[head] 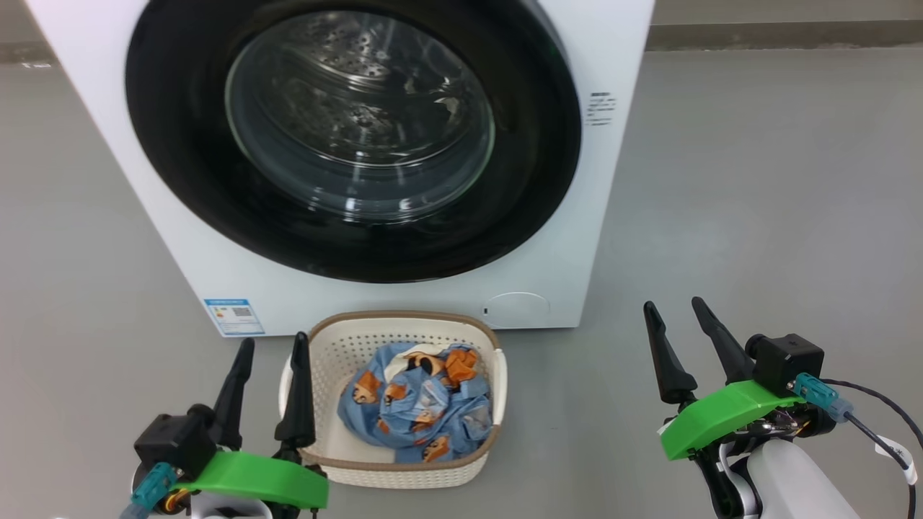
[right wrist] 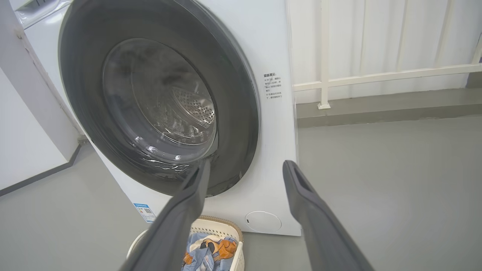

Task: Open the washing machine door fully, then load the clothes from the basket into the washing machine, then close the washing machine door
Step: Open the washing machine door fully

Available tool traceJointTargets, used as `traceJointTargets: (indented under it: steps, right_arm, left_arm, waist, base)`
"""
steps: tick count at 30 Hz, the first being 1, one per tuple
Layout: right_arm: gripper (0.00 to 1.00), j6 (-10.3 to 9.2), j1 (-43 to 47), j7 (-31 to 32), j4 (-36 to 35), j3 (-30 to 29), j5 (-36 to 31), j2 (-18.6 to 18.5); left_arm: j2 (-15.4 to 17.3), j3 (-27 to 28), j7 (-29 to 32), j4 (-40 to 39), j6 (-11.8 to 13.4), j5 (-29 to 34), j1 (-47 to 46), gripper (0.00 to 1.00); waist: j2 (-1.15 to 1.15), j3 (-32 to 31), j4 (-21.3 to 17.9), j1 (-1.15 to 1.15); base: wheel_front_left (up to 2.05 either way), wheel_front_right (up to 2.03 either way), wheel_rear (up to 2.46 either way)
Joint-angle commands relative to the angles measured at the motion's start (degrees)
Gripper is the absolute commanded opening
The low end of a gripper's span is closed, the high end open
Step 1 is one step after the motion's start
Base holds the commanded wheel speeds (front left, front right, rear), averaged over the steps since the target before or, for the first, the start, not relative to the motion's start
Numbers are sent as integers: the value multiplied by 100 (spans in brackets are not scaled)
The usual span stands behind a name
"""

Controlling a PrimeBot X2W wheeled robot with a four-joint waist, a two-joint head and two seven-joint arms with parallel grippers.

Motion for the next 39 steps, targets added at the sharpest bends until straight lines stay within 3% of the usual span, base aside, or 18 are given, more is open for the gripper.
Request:
traceJointTargets:
  steps: [1, 39]
  right_arm:
    - [100, 26, -250, -71, -112, 109, 20, 34]
    - [100, 26, -254, -71, -58, 114, 64, 20]
  left_arm:
    - [92, 176, -60, -164, -37, -18, -268, 100]
    - [89, 214, -60, -130, 5, 16, -244, 100]
  waist:
    - [0, 4, 2, 0]
    - [0, 84, 16, 0]
  base:
    - [57, 57, -113]
    - [5, 5, -10]
